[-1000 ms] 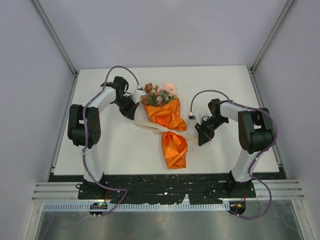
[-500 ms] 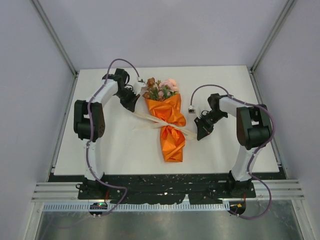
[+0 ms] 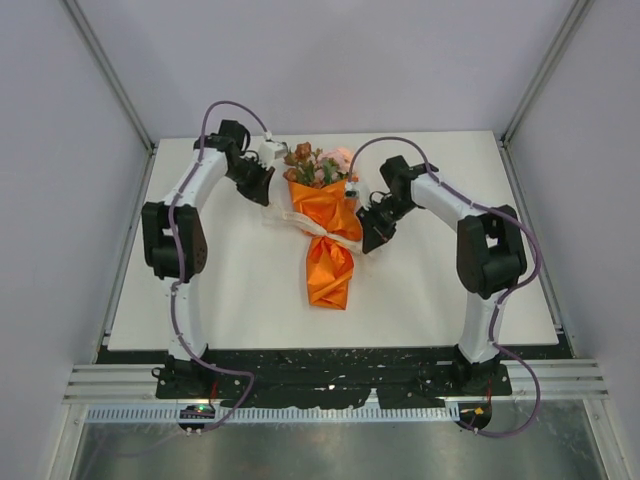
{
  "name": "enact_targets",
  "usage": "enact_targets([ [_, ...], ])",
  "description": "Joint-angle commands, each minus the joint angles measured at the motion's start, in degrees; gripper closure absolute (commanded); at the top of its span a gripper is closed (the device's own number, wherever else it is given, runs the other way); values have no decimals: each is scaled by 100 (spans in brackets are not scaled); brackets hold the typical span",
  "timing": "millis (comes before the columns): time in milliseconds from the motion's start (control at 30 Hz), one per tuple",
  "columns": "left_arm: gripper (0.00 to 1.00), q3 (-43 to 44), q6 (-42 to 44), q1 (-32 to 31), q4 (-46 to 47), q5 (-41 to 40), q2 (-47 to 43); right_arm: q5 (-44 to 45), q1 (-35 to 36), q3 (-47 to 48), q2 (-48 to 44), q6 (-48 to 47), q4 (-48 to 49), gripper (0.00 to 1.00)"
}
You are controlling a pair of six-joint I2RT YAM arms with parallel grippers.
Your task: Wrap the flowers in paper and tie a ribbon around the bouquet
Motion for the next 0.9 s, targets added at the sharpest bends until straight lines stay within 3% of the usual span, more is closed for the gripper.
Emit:
enact_targets([
  [0,100,-815,-255,-19,53,576,-1045,289,-321,326,-493,591,526,95],
  [167,100,-1818,-457,16,423,629,-1538,886,-638,387,-291,962,1159,95],
  [233,100,-2099,-676,16,590,568,-1600,957,-700,396,-64,1146,1221,88],
  [333,64,-2398,-1071,68,678,629,-1714,1036,-718,387,78,1348,1344,63],
  [367,53,-2530,-1264,130,783,690,-1863,1028,-761,396,70,1505,1353,47],
  [433,10,-2864,-1625,253,1116,769,-2231,984,-866,379,-70,1699,1397,33],
  [467,1,-3022,-1757,314,1196,735,-2433,914,-919,326,-132,1761,1423,30],
  [533,0,-3216,-1934,437,1215,638,-2864,818,-1087,239,-395,1867,1450,13],
  [633,0,-3322,-2294,569,1040,175,-3375,545,-1412,11,-1000,1972,1458,5],
  [867,0,-3673,-2365,526,871,-802,-4666,842,-1456,-1325,-2977,2938,2327,4],
])
